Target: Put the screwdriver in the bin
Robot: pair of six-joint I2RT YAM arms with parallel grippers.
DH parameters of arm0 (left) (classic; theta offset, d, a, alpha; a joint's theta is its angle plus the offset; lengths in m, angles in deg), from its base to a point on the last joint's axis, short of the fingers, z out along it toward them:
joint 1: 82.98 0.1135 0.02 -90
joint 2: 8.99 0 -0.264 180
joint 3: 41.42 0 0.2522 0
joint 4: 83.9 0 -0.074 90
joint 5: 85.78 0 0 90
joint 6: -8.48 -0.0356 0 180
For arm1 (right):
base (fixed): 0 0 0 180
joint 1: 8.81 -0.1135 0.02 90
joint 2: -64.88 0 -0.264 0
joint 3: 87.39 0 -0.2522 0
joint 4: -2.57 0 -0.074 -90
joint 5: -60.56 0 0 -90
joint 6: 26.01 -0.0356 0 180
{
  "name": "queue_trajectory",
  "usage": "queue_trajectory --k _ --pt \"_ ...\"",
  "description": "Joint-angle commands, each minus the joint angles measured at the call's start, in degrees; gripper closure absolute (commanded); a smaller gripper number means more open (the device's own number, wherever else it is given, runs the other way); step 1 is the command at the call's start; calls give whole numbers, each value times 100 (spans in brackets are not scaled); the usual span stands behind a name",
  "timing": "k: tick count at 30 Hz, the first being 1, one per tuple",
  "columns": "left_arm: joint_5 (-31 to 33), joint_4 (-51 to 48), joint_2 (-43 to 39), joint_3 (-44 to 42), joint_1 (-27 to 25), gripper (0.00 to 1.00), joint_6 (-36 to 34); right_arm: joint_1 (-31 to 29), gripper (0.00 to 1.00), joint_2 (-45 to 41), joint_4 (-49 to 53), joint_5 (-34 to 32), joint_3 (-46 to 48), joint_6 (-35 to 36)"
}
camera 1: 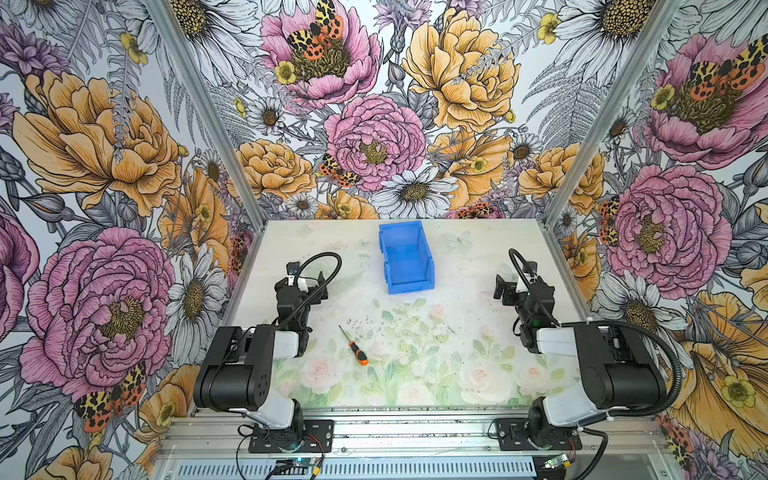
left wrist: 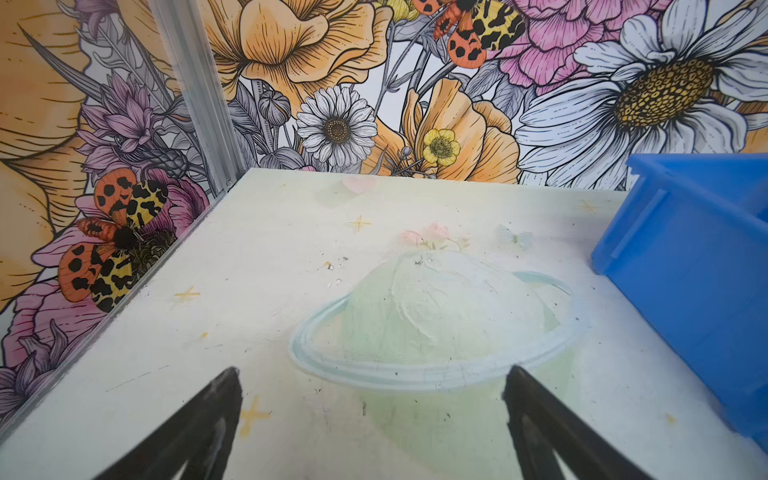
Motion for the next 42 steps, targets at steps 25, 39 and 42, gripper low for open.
queue_trajectory --k 25,39,42 --pt "-1 99 63 -10 31 1 -52 15 0 54 -199 -68 20 -50" --pt "-108 51 63 19 97 1 1 -42 1 71 -155 -176 -7 -26" --pt "-108 45 69 20 94 1 -4 -48 1 71 -156 -182 -11 -19"
